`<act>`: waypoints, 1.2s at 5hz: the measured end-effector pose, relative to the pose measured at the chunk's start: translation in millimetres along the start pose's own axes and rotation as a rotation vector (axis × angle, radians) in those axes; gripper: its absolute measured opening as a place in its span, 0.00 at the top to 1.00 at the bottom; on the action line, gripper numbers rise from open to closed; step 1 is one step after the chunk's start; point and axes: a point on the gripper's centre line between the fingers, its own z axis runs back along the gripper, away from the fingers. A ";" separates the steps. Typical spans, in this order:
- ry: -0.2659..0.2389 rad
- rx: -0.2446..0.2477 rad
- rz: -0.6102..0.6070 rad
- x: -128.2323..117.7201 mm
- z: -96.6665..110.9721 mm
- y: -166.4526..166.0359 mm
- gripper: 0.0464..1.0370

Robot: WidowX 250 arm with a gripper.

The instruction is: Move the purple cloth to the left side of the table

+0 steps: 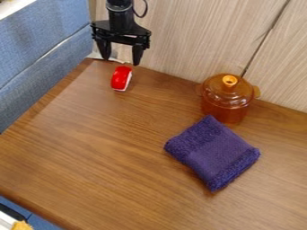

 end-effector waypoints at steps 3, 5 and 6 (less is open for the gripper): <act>0.053 -0.101 -0.160 -47.4 -0.4 -44.9 0.04; 0.035 -0.169 -0.364 -80.7 21.4 -105.3 0.04; 0.020 -0.208 -0.505 -94.1 29.2 -148.3 0.04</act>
